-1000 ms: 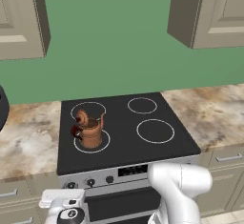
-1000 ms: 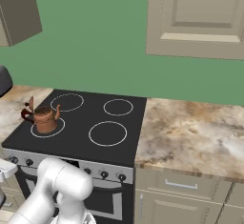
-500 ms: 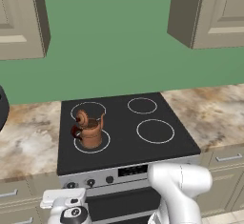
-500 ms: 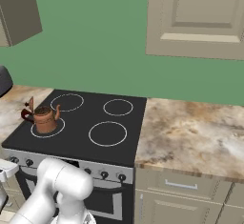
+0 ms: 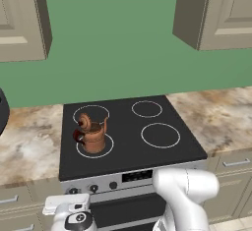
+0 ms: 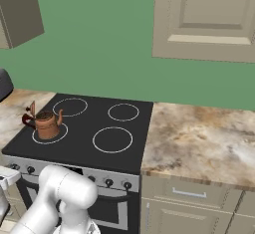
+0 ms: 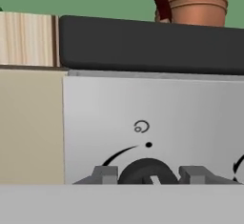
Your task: Turn on the front left burner of the stove.
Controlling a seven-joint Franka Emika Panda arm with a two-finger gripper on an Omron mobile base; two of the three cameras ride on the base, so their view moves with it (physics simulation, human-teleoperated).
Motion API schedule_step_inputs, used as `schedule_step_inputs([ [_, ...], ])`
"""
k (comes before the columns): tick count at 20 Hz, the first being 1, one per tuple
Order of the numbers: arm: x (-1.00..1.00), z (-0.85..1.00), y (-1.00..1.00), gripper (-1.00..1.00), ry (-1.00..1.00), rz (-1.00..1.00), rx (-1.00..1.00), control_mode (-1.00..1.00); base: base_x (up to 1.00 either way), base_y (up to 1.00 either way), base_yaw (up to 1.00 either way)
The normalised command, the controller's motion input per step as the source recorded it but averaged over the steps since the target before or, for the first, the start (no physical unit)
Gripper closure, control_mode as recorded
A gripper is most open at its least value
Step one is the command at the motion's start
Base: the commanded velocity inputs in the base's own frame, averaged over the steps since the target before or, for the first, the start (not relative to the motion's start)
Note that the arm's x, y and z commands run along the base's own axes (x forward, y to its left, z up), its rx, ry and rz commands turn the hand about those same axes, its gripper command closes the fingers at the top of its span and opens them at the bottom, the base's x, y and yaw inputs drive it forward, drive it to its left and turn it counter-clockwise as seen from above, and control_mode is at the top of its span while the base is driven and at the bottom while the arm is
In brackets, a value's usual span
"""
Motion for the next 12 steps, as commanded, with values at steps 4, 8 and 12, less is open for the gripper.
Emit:
schedule_step_inputs([
  [4,0.0,-0.42,0.0,1.0,0.06,0.11,-0.05,-1.0,0.0,0.0,0.0],
  [8,0.0,-0.41,0.04,1.0,0.18,0.08,-0.22,-1.0,0.0,0.0,0.0],
  [12,0.0,-0.69,0.07,1.0,0.11,0.01,-0.32,-1.0,0.0,0.0,0.0],
])
